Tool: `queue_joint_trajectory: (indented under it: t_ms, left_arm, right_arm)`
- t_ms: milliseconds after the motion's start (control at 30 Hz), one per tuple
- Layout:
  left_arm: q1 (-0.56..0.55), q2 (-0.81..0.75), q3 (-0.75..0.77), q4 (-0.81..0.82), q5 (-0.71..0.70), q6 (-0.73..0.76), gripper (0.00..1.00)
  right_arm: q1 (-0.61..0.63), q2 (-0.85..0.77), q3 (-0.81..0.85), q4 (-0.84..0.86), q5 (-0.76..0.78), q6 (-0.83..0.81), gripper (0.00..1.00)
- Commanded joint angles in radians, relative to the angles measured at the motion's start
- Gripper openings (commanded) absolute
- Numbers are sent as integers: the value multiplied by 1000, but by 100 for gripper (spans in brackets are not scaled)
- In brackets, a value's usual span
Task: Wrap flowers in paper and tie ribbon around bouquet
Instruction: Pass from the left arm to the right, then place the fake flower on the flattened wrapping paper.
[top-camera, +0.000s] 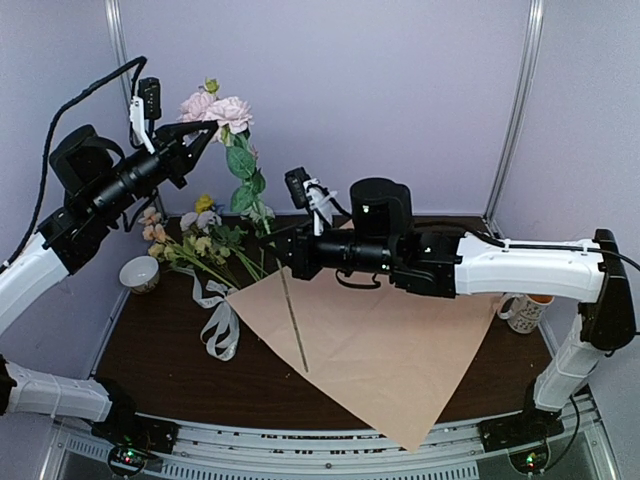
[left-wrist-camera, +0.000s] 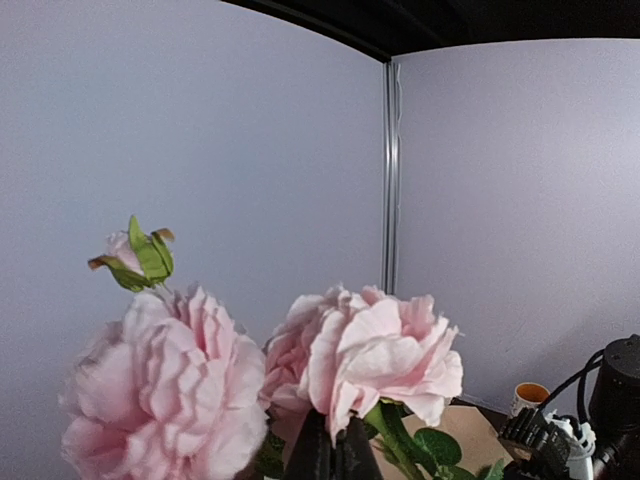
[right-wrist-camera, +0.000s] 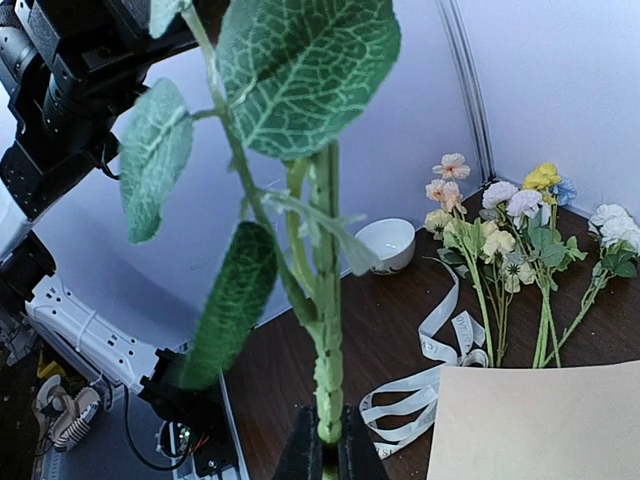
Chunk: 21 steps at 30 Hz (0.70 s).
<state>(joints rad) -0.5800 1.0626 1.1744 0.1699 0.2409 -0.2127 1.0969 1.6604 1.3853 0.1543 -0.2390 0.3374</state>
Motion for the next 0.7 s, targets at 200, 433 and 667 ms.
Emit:
queue_joint_trajectory:
  t_ms: [200, 433, 667]
  left_arm:
    - [5, 148, 155, -369, -279, -9, 72]
    - [53, 183, 76, -437, -335, -31, 81]
    - [207, 248, -13, -478, -314, -197, 81]
  right_arm:
    - [-162, -144, -199, -120, 352, 329, 0]
    - [-356, 32, -105, -374, 359, 291, 0]
    - [-441, 179, -34, -475, 348, 288, 12]
